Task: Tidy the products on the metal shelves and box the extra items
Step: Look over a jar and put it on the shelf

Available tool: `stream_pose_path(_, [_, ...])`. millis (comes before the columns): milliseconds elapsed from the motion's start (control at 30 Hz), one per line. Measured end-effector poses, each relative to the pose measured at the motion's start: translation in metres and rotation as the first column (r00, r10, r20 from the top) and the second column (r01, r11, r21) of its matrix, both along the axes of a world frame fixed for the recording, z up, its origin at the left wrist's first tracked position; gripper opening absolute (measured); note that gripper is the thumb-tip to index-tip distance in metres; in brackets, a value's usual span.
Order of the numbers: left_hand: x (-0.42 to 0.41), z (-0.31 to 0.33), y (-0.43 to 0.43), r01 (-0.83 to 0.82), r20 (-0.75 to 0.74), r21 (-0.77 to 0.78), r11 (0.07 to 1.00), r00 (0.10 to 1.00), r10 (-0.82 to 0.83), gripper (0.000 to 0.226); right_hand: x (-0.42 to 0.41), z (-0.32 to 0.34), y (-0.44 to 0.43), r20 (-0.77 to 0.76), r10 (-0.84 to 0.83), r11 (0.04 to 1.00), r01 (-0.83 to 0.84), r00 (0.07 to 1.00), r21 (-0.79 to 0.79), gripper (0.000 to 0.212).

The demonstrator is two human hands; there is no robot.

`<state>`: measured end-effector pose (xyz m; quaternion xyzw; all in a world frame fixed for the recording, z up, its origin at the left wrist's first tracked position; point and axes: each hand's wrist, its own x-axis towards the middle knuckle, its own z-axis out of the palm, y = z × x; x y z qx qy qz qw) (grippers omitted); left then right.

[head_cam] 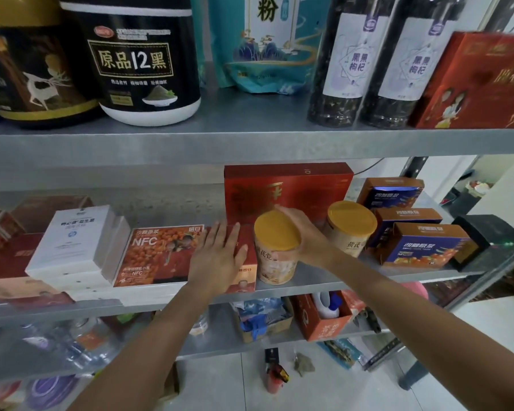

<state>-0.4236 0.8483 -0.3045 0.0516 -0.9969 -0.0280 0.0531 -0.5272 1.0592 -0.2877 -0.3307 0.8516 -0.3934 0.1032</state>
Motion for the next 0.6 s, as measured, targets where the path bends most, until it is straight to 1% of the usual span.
stream_pose_path(67, [0.0, 0.0, -0.001, 0.009, 0.001, 0.013, 1.0, 1.0, -0.009, 0.061, 0.0, 0.002, 0.0, 0.007, 0.026, 0.999, -0.026, 1.0, -0.019, 0.1])
stream_pose_path(133, [0.0, 0.0, -0.001, 0.01, 0.006, 0.009, 1.0, 1.0, -0.01, 0.061, 0.0, 0.007, 0.004, 0.048, 0.082, 0.997, -0.081, 0.995, -0.019, 0.098])
stream_pose_path(200, [0.001, 0.0, -0.002, 0.008, 0.005, -0.005, 1.0, 1.0, -0.008, 0.06, -0.001, 0.013, 0.01, 0.111, 0.154, 0.988, -0.157, 0.982, 0.01, 0.095])
stream_pose_path(267, [0.001, 0.0, -0.001, 0.007, 0.013, -0.003, 1.0, 1.0, -0.007, 0.061, 0.001, 0.017, 0.012, 0.109, 0.203, 0.975, -0.211, 0.973, 0.074, 0.095])
stream_pose_path(300, [0.001, 0.001, -0.001, 0.009, 0.024, 0.0, 1.0, 1.0, -0.009, 0.061, 0.002, 0.018, 0.012, 0.067, 0.214, 0.967, -0.221, 0.975, 0.129, 0.097])
stream_pose_path(367, [-0.001, 0.003, -0.002, 0.012, 0.07, 0.0, 1.0, 0.997, -0.012, 0.061, -0.001, 0.023, 0.012, -0.085, 0.24, 0.926, -0.201, 0.967, 0.32, 0.105])
stream_pose_path(433, [-0.002, 0.009, -0.004, 0.005, 0.112, 0.021, 1.0, 0.994, -0.008, 0.061, -0.006, 0.032, 0.018, -0.266, 0.302, 0.85, -0.133, 0.915, 0.509, 0.109])
stream_pose_path(467, [-0.003, 0.013, -0.003, 0.001, 0.096, 0.037, 0.999, 0.995, -0.005, 0.062, -0.006, 0.038, 0.025, -0.358, 0.297, 0.848, -0.072, 0.885, 0.526, 0.107])
stream_pose_path(500, [-0.005, 0.018, -0.001, 0.011, 0.052, 0.06, 0.998, 0.999, -0.014, 0.063, -0.007, 0.042, 0.035, -0.462, 0.215, 0.892, 0.02, 0.861, 0.452, 0.104])
stream_pose_path(533, [-0.007, 0.023, 0.004, 0.044, -0.006, 0.103, 0.994, 0.999, -0.044, 0.065, -0.008, 0.044, 0.047, -0.547, 0.048, 0.945, 0.139, 0.835, 0.296, 0.102])
stream_pose_path(567, [-0.008, 0.027, 0.012, 0.104, -0.055, 0.159, 0.982, 0.994, -0.096, 0.068, -0.009, 0.043, 0.061, -0.588, -0.158, 0.953, 0.278, 0.793, 0.12, 0.1])
stream_pose_path(600, [-0.01, 0.031, 0.022, 0.185, -0.083, 0.197, 0.963, 0.982, -0.172, 0.072, -0.013, 0.04, 0.073, -0.587, -0.328, 0.913, 0.409, 0.74, 0.006, 0.098])
